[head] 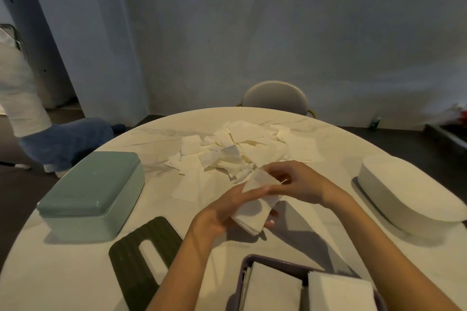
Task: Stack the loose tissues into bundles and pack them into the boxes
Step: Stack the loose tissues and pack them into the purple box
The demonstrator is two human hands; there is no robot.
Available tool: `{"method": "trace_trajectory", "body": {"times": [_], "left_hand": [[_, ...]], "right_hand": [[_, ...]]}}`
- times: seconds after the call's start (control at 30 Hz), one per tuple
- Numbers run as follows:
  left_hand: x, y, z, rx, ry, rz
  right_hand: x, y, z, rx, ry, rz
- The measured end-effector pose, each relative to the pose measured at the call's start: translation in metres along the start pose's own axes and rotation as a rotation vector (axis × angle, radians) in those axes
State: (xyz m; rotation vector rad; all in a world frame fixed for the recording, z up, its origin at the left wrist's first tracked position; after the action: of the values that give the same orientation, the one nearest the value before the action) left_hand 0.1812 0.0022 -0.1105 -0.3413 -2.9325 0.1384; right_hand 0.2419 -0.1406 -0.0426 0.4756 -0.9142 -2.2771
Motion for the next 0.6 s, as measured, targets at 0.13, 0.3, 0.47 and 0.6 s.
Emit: {"method": "trace_trajectory", "body": {"times": [0.13, 0.3, 0.47, 0.6], "left_hand": [[0.000, 0.012, -0.006, -0.261, -0.151, -0.157], [-0.004, 0.005, -0.007, -0.492, -0.368, -0.310], [0.001, -0.015, -0.005, -0.319, -0.387, -0.416], [0.000, -0.028, 0.006, -0.083, -0.320, -0.558]], "right_hand": [[0.031, 0.009, -0.023, -0.142, -0.073, -0.174], [0.053, -0.011, -0.047, -0.263, -0.089, -0.339], [0.059, -0.030, -0.034, -0.262, 0.155, -0.377], [0.060, -0.045, -0.032, -0.168, 0.139, -0.364]]}}
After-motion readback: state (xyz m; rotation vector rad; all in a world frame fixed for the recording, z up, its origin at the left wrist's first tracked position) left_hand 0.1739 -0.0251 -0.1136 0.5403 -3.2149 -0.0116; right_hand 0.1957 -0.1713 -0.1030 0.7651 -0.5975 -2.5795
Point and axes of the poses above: each hand's wrist, its own x-axis away from the middle knuckle, its own y-axis out of the back of the hand, z = x × y, the point moved 5 cm from there along -x, towards the middle knuckle, and after that the axes turned 3 degrees about -x, right-handed, at the moved point
